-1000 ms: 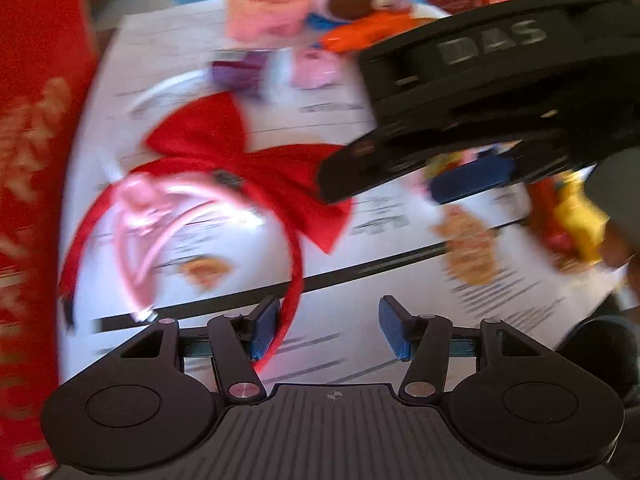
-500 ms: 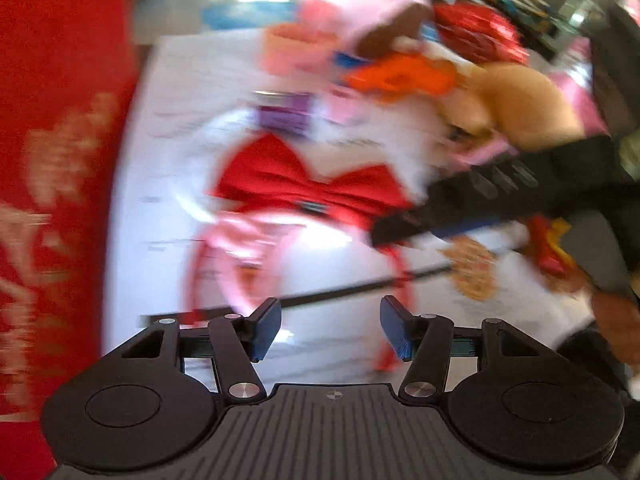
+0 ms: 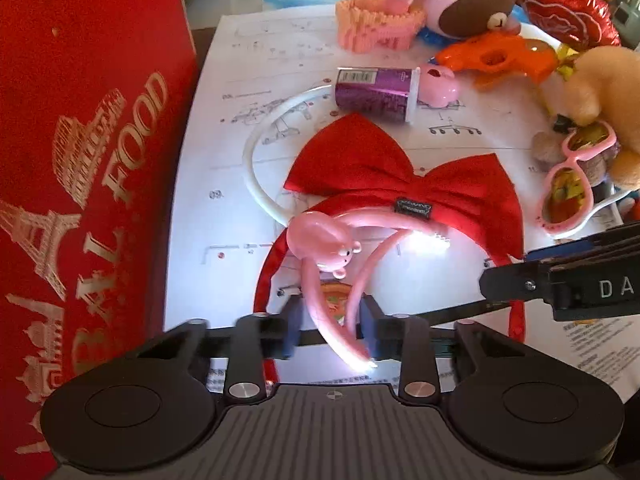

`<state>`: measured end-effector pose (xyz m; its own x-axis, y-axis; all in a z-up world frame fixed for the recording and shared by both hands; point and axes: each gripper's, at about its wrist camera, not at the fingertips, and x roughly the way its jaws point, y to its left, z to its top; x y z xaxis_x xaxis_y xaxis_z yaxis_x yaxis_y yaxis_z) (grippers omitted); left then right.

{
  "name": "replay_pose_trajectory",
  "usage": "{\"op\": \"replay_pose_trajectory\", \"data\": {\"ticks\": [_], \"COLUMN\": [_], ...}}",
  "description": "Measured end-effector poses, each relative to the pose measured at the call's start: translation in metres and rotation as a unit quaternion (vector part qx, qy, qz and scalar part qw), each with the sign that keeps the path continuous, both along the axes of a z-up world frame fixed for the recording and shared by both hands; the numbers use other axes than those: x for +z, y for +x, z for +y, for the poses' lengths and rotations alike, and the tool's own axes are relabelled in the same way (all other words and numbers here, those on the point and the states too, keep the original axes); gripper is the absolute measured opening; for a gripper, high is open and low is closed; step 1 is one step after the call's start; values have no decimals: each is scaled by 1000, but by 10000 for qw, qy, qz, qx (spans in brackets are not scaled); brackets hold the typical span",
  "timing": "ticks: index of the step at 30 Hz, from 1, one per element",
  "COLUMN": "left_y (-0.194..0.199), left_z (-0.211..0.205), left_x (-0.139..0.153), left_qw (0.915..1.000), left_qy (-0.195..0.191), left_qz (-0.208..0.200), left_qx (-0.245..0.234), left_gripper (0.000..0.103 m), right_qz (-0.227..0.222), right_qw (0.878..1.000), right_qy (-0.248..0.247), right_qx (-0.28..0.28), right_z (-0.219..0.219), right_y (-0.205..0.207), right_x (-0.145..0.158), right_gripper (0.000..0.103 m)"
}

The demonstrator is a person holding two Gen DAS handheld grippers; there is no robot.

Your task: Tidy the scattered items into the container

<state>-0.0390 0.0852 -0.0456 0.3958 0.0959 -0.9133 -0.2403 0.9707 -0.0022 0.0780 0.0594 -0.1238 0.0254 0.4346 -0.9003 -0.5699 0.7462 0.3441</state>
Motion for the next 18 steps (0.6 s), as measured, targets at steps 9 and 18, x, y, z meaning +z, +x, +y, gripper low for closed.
{"op": "replay_pose_trajectory", "data": {"ticks": [9,18], "left_y": [-12,-26], "left_z": [20,20], "left_x": [7,27], "left_qw": [9985,9959], "left_qy": [-507,-843], "left_qz": [-47,-244], "left_qx": [219,203], "left_gripper": [26,55], "right_qz": [-200,-557], "right_qw": [9996,9980], "right_qy": [174,255], "right_qx": [-125,-183], "right_z": [-4,15], "right_y": [12,37], "right_x": [16,28], "right_gripper": [55,55]}}
